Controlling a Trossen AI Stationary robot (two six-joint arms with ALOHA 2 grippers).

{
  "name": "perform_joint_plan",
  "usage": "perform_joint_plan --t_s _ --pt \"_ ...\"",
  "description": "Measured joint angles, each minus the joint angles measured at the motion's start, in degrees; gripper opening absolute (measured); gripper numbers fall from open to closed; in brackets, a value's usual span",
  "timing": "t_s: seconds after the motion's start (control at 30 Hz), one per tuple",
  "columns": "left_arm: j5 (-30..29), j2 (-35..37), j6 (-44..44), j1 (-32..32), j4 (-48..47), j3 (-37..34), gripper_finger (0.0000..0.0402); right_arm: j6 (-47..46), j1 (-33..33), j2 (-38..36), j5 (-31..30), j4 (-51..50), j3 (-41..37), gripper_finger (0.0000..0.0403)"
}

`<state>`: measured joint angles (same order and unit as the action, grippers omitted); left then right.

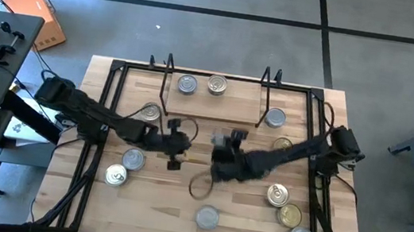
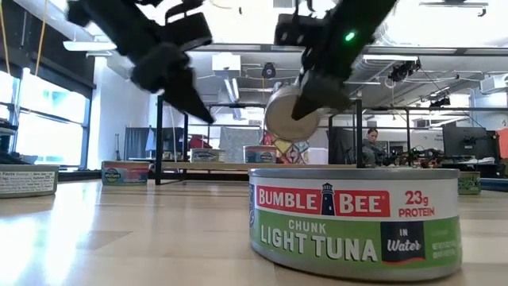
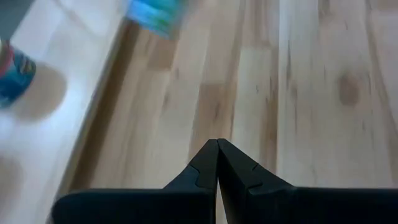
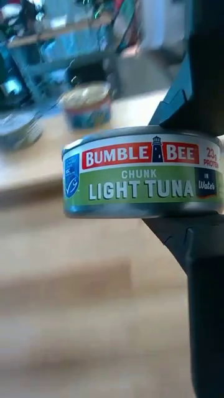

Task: Stack canned seafood by type on shelf
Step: Put the center green tuna can on the shelf

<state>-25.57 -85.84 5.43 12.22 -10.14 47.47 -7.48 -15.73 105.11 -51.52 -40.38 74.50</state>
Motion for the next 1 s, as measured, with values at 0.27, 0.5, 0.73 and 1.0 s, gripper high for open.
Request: perform_joint_plan --t_s 0.27,0.5,0.73,1.0 --pt "-10.68 1.31 5.79 7.33 -5.77 -0.01 0.0000 10.79 12.86 0.99 -1.18 1.78 -0.41 0.0123" --pt "-17.08 1.41 10.92 10.59 -9.38 0.06 0.0000 15.51 20.29 1.10 1.35 2.35 -0.35 0.0123" --pt "-25.13 1.41 19.06 14.81 -16.72 0.06 0.0000 15.49 24.81 1.12 4.59 2.21 -0.35 0.0127" --pt "-31.54 3.44 32.75 19.79 -27.27 0.06 0.0000 15.20 25.89 2.76 6.22 0.69 -0.35 0.0130"
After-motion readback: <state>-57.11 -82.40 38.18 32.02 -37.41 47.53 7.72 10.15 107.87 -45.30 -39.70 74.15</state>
